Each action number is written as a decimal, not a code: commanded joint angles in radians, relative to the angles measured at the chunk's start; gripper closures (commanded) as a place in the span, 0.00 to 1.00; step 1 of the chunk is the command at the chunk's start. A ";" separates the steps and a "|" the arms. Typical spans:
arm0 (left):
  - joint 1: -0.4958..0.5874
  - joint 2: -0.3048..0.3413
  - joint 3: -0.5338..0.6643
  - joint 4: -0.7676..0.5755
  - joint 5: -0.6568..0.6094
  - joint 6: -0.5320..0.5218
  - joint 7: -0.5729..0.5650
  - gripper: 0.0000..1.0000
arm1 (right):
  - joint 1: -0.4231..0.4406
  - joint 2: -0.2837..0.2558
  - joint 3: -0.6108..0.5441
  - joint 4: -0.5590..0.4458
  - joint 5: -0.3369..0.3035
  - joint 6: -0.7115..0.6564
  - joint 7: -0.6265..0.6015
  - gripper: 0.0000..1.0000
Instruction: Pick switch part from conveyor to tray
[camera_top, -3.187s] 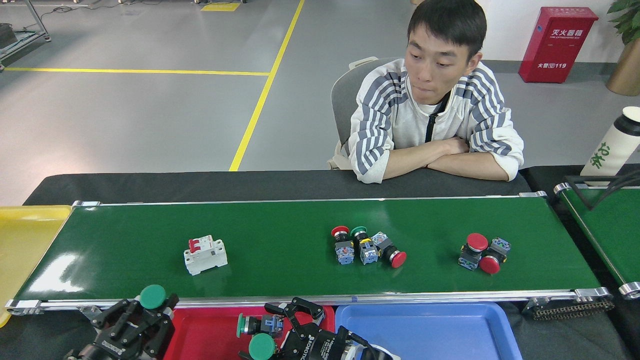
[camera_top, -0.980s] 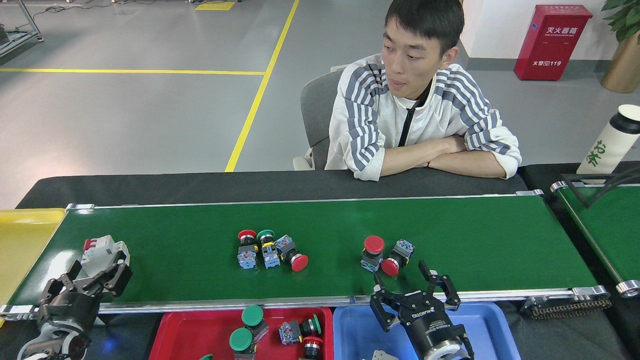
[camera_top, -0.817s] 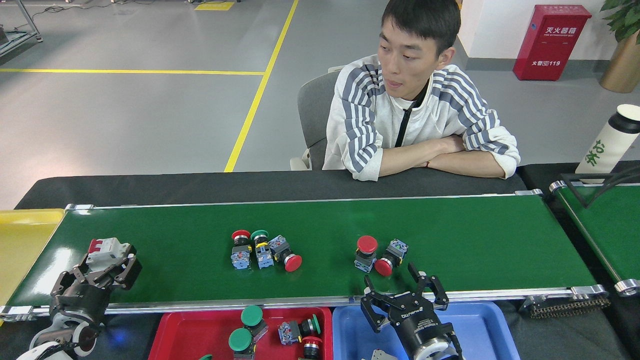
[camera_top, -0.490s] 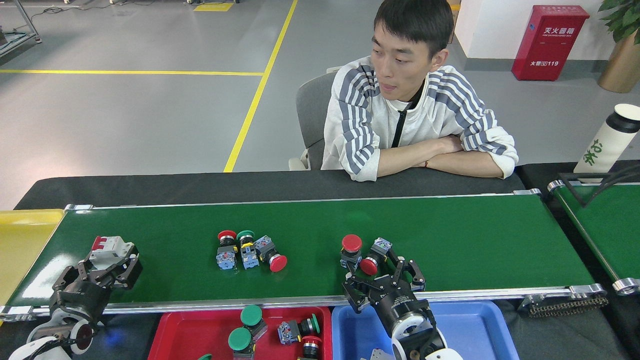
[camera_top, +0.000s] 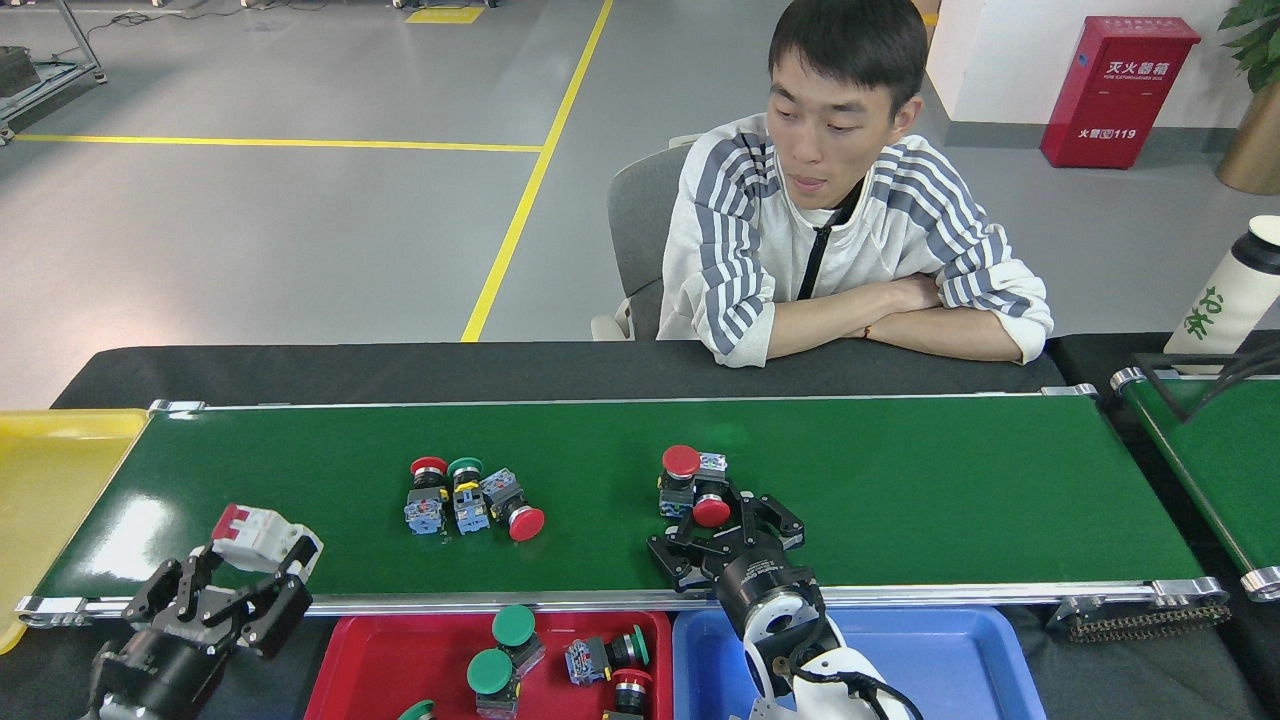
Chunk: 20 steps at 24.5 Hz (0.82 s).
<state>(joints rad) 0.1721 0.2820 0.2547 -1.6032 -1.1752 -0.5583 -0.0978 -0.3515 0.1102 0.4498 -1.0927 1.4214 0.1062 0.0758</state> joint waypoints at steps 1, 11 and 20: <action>0.037 -0.007 0.008 -0.067 0.008 -0.077 0.004 0.92 | -0.014 -0.007 -0.003 -0.010 -0.001 0.007 -0.013 0.98; 0.083 -0.098 -0.032 -0.173 -0.015 -0.227 -0.033 0.92 | 0.132 -0.075 0.041 -0.322 -0.001 -0.154 -0.033 0.98; 0.078 -0.099 -0.063 -0.173 -0.017 -0.227 -0.036 0.92 | 0.247 -0.116 0.264 -0.474 0.036 -0.362 -0.030 0.01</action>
<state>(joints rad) 0.2603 0.1818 0.1912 -1.7623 -1.1924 -0.7807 -0.1376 -0.0966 -0.0084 0.6984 -1.5572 1.4525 -0.2463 0.0502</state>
